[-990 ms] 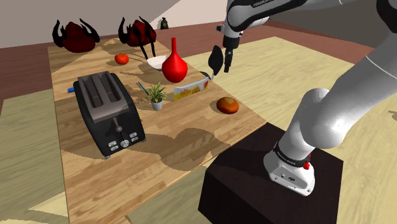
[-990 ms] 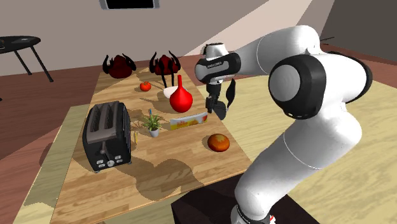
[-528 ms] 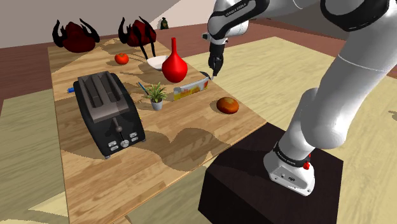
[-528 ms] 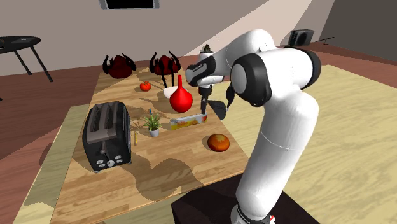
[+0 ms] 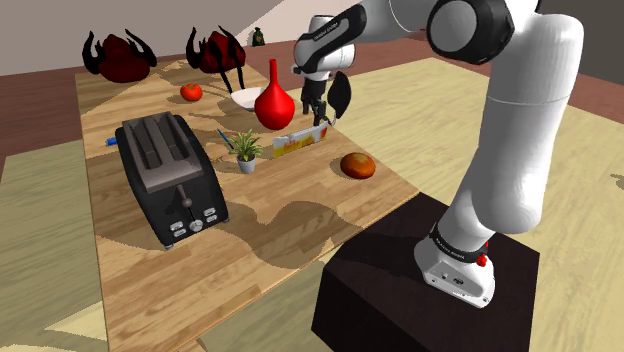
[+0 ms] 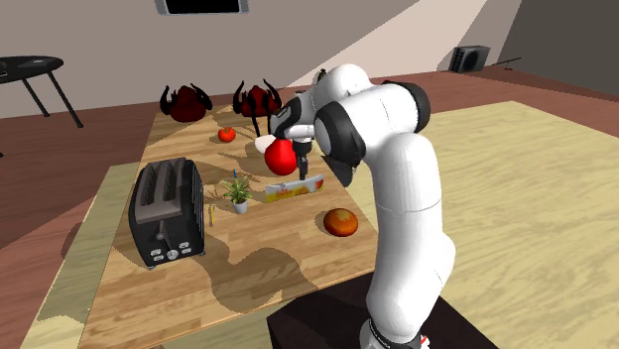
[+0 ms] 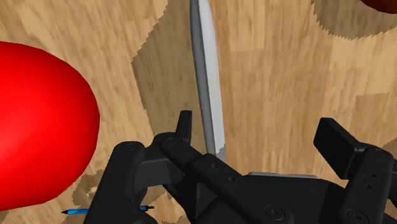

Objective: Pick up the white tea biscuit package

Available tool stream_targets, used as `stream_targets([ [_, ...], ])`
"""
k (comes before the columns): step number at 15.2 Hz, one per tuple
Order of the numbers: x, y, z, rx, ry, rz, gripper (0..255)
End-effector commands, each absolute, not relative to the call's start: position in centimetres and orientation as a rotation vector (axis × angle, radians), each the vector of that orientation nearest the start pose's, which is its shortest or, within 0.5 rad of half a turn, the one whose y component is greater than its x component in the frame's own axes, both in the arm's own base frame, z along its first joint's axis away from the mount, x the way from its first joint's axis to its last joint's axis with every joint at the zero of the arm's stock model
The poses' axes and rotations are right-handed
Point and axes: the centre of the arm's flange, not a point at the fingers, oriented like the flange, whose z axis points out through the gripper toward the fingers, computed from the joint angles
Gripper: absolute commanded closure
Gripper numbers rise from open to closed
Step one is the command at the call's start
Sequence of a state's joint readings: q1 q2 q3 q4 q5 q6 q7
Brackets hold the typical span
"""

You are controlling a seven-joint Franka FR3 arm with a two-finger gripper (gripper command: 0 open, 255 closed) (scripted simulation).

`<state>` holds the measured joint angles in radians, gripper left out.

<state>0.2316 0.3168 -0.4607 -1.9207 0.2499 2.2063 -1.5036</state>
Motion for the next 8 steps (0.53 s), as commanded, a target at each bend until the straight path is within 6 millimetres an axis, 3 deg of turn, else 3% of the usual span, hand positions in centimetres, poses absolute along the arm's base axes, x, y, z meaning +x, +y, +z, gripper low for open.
stream_targets([
  [1,62.3,-10.9,32.9,-2.53,-1.791,-0.099,0],
  [3,64.2,-9.7,31.6,-2.451,-1.887,-0.112,0],
  [8,64.2,-9.7,29.5,-2.451,-1.888,-0.112,0],
])
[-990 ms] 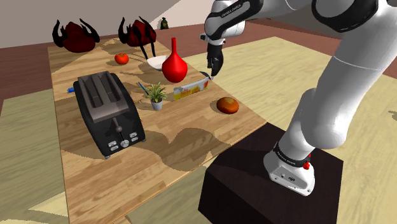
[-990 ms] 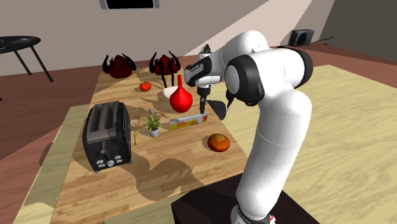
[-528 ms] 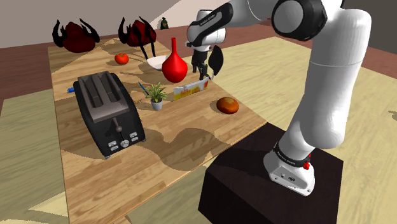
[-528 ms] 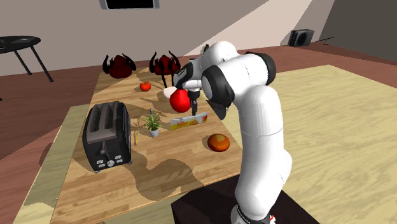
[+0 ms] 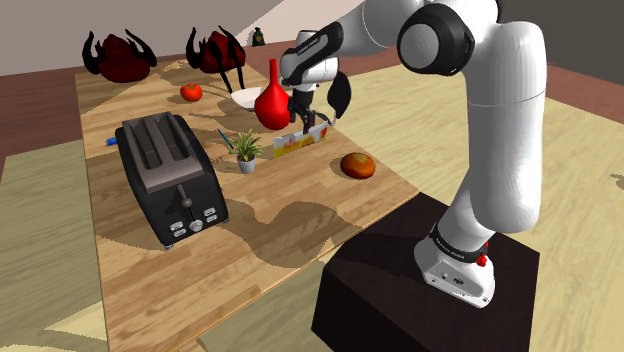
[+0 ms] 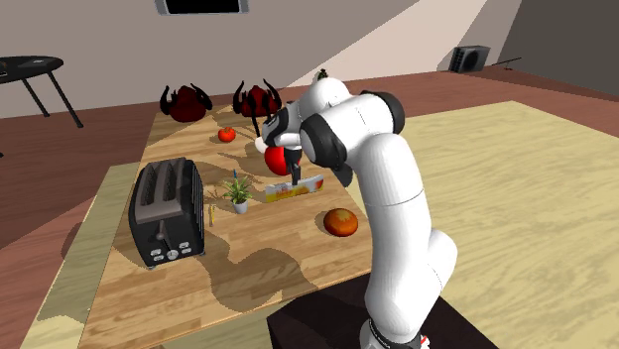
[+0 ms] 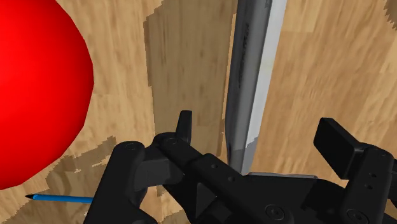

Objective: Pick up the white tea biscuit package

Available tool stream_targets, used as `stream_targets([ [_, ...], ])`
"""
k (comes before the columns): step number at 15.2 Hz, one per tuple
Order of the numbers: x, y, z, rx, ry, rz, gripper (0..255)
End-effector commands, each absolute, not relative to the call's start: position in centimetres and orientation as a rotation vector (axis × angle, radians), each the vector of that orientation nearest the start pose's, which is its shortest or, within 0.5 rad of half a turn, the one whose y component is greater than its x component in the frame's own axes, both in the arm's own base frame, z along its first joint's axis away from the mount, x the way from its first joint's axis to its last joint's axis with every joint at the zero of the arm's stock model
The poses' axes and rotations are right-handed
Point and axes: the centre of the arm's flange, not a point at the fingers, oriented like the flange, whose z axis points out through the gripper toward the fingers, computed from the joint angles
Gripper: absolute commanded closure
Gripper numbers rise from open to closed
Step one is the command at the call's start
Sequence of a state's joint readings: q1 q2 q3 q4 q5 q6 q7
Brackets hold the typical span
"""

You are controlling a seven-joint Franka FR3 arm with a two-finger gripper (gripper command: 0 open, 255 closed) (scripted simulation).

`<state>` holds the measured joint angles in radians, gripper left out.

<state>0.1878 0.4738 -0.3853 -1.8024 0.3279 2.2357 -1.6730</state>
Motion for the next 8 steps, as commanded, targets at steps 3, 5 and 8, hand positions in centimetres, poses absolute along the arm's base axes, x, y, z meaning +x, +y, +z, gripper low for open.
stream_targets([
  [3,64.2,-9.7,27.6,-2.451,-1.888,-0.112,0],
  [5,64.2,-9.7,27.6,-2.451,-1.888,-0.112,0],
  [8,64.2,-9.7,27.6,-2.451,-1.887,-0.112,255],
])
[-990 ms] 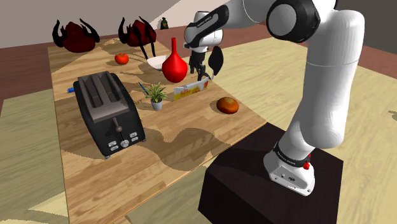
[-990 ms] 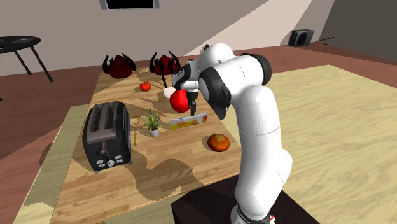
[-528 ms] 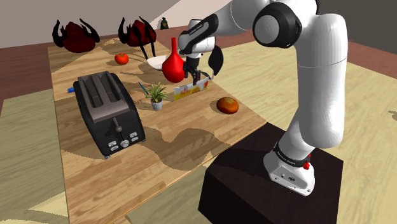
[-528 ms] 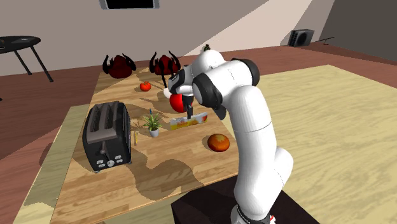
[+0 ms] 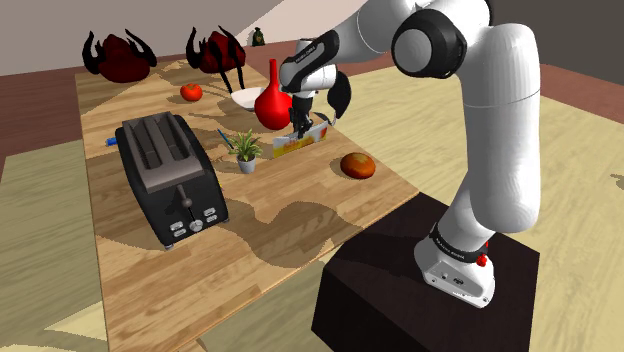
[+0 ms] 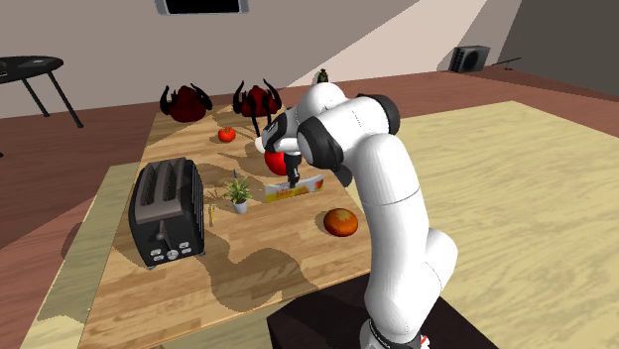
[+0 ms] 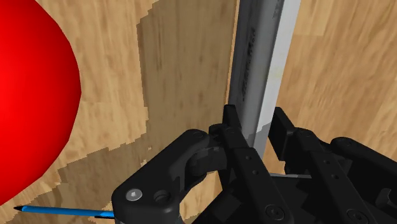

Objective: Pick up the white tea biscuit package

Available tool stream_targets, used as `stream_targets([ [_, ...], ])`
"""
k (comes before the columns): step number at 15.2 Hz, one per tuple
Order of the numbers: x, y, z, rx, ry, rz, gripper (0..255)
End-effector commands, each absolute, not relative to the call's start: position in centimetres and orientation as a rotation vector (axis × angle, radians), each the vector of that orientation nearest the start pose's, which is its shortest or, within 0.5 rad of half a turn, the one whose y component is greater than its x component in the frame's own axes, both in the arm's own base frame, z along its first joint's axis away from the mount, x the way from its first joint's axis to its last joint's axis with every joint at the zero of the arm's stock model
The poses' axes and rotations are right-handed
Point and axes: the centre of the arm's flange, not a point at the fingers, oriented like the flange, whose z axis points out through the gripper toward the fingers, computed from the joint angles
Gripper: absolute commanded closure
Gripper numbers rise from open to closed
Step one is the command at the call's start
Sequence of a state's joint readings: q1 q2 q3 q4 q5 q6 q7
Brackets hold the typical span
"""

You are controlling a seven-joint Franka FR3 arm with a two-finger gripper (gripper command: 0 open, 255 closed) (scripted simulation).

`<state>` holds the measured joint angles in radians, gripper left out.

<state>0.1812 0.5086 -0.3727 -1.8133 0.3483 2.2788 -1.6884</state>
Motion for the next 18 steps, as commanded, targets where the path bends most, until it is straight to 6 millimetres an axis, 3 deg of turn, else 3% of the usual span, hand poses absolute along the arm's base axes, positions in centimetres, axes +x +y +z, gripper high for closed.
stream_targets([
  [1,64.2,-9.8,27.6,-2.451,-1.887,-0.112,255],
  [7,64.2,-9.7,27.6,-2.451,-1.888,-0.112,255],
  [18,64.2,-9.7,33.4,-2.451,-1.888,-0.112,255],
])
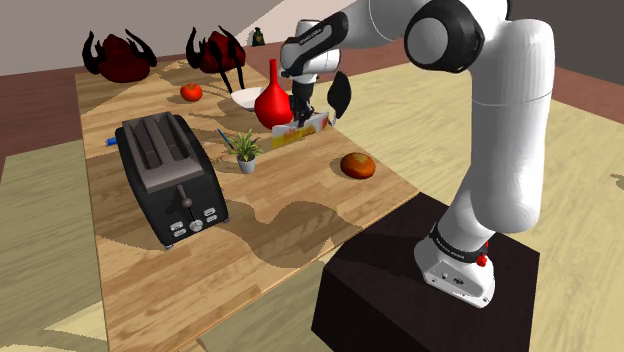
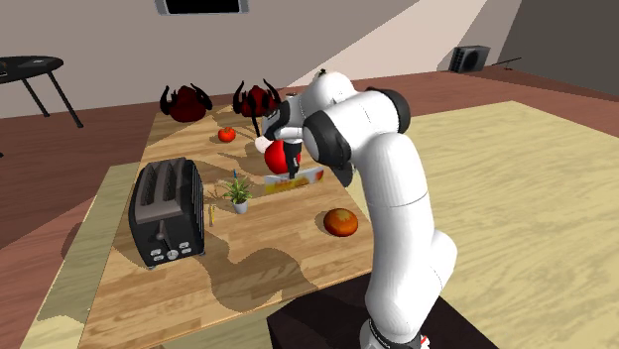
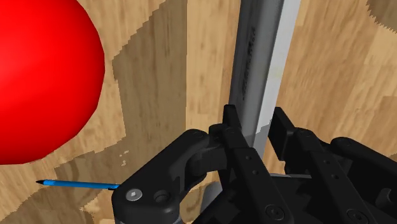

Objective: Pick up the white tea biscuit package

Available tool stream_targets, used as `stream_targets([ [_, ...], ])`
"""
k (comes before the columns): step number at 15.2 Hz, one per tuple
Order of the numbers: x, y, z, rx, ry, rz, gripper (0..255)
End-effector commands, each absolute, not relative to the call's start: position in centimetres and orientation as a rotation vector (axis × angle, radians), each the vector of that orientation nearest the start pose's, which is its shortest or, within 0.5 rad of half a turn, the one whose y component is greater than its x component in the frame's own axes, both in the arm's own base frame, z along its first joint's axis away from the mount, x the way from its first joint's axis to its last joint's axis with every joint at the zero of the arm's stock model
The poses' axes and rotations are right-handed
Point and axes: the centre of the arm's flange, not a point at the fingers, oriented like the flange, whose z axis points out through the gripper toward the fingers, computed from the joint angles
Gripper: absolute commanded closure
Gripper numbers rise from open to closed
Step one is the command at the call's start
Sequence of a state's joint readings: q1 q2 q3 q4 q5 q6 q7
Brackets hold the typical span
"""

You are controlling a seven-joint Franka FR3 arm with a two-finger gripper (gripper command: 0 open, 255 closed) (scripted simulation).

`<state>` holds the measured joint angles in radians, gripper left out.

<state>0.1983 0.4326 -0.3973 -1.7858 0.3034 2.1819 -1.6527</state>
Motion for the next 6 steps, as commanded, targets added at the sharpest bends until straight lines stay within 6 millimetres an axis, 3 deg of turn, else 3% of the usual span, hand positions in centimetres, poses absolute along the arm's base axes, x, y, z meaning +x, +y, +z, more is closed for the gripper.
stream_targets([
  [1,64.2,-9.7,33.9,-2.451,-1.888,-0.112,255],
  [6,64.2,-9.7,35.6,-2.451,-1.888,-0.112,255],
])
